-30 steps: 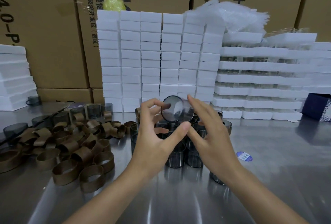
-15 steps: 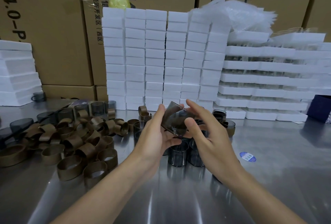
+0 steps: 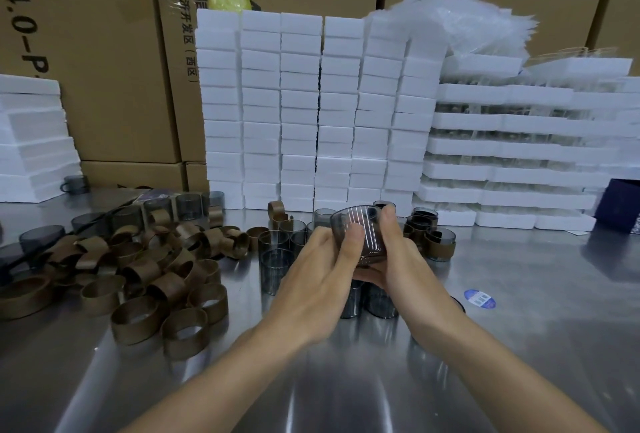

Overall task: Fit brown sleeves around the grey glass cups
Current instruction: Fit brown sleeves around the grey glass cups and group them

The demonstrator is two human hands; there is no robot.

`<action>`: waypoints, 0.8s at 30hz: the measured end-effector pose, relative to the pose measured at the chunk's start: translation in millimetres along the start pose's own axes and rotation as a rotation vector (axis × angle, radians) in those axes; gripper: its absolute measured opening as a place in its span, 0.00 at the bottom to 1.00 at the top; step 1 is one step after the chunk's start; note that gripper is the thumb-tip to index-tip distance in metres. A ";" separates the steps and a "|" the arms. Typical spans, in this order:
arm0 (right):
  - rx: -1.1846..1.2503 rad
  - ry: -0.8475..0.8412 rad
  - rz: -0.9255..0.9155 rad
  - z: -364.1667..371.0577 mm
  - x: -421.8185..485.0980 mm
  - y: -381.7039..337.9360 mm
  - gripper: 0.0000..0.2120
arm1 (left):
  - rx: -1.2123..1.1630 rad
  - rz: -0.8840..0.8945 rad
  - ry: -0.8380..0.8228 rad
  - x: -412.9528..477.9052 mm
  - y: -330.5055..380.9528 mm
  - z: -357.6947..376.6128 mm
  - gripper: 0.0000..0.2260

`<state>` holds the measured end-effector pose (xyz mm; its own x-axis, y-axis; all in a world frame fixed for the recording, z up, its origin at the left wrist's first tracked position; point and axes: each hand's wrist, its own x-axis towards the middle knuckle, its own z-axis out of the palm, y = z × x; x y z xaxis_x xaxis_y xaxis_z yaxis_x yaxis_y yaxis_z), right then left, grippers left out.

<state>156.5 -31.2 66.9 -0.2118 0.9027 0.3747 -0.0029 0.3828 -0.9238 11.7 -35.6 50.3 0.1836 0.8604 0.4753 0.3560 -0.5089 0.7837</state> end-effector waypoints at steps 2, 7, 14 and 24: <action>0.009 0.015 0.013 0.4 0.7 2.6 0.32 | 0.037 -0.030 0.038 1.4 -0.8 -2.9 0.44; 0.101 0.041 0.062 2.0 1.0 6.0 0.24 | 0.311 0.026 0.113 1.4 -14.1 -6.0 0.28; 0.140 0.097 0.131 -11.0 -0.8 7.3 0.19 | 0.817 0.073 0.230 24.1 -39.2 -43.6 0.22; 0.038 0.081 0.144 -15.9 1.0 9.3 0.28 | 1.084 -0.335 0.038 35.9 -118.2 -107.9 0.28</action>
<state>171.8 -23.6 60.0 -0.1330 0.9611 0.2421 -0.0152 0.2422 -0.9701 -122.6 52.7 17.9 -0.0913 0.9385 0.3330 0.9910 0.0528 0.1229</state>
